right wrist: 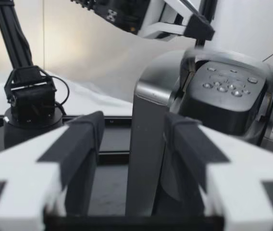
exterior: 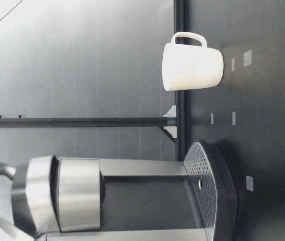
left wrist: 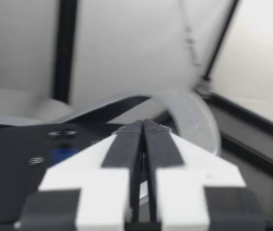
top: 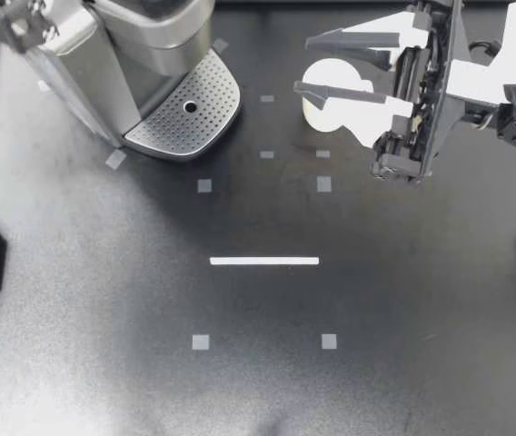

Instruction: Place the coffee capsule inside the capsule container, then place the cup onto the center of the cup tray.

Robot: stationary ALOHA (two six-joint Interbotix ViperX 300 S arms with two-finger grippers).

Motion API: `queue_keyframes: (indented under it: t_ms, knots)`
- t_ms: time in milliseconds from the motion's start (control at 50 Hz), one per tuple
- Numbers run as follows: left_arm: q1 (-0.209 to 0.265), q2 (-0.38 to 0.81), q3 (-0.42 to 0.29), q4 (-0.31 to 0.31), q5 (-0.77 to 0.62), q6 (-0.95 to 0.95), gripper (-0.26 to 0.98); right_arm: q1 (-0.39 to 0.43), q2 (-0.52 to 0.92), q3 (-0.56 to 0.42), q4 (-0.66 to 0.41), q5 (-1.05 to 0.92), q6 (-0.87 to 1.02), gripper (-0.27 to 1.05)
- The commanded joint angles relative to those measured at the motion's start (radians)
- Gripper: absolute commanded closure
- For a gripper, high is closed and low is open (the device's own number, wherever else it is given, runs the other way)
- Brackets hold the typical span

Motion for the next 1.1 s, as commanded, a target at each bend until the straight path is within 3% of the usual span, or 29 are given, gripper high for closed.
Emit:
queue_keyframes:
  t_ms: [0,420,580,920,1080]
  knots:
    - [-0.031,0.009,-0.029,-0.006,-0.009,0.0,0.67,0.005,-0.008,-0.011,-0.002,-0.012,0.0,0.22]
    - [-0.181,0.121,-0.051,-0.021,0.126,-0.002,0.67,0.017,-0.015,0.014,-0.002,-0.028,0.0,0.22]
    - [-0.213,0.152,-0.051,-0.044,0.167,-0.005,0.67,0.021,-0.018,0.026,-0.002,-0.044,0.0,0.22]
    - [-0.218,0.164,-0.095,-0.049,0.17,0.023,0.67,0.023,-0.064,0.057,-0.002,-0.029,-0.005,0.22]
    - [-0.218,0.166,-0.138,-0.037,0.261,0.114,0.67,-0.041,-0.109,0.052,0.0,0.121,-0.002,0.23]
